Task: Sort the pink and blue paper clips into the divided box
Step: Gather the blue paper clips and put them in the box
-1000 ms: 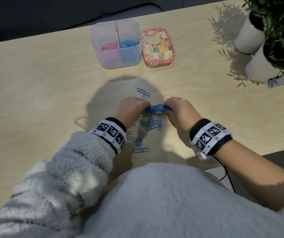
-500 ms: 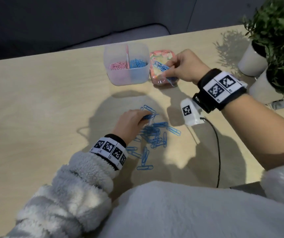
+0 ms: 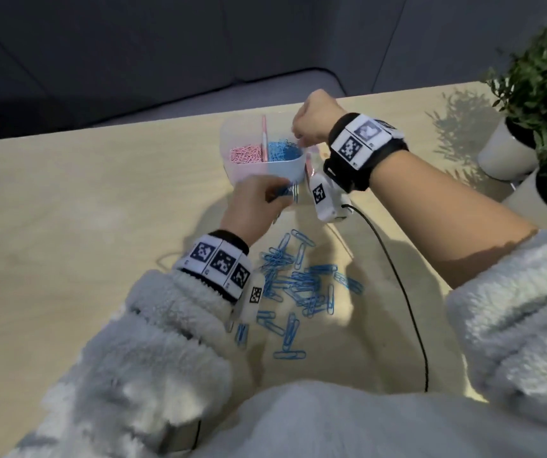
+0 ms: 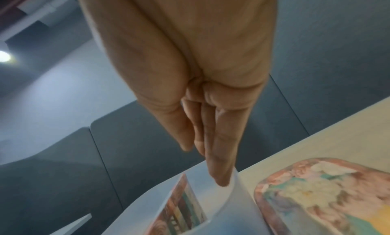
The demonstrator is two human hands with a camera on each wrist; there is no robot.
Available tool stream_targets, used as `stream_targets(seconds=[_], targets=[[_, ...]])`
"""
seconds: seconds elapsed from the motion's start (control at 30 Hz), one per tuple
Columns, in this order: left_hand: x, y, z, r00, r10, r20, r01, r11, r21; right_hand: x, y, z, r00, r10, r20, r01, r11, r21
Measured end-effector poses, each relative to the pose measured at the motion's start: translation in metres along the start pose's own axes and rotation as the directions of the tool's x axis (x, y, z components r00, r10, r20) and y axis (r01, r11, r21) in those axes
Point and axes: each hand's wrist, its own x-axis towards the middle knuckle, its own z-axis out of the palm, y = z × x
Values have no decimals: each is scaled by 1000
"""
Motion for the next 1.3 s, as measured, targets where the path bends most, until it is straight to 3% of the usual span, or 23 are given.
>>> stream_targets(seconds=[0.1,0.2,0.37,0.53,0.67,0.8,0.93,1.03,1.1,1.17,1.3], targets=[[33,10,-6,995,-9,-95,10,1000,8,-17,19,-7,992,2,-125,22,982,187],[67,19,-10,988,-105,-115,101,994,-37,-48,53,-8,993,13,-117,20,963,270],[108,23,-8,978,-148,-148,175,967,183,-97,122,6,995,65,-73,-45,967,250],[119,26,6,980,-176,-92,197,921,335,-132,153,14,991,116,-67,-104,983,153],[102,26,10,998,-55,-15,57,955,292,-143,164,11,993,89,-80,-91,996,-12],[54,0,14,973,218,70,-229,911,343,-158,174,20,990,104,97,-98,993,-64],[10,-39,25,915,119,386,-318,802,506,-172,176,42,993,67,96,-51,985,-163],[-14,-51,33,876,95,472,-360,780,511,-174,166,61,999,-13,47,23,973,-228],[-28,-53,39,844,100,528,-413,748,519,-171,155,67,995,-66,78,81,975,-207],[-40,-55,42,826,98,555,-416,770,483,-162,148,66,986,-105,132,125,980,-155],[-53,-63,27,924,105,368,-264,870,417,-138,138,54,985,-157,67,166,973,-160]])
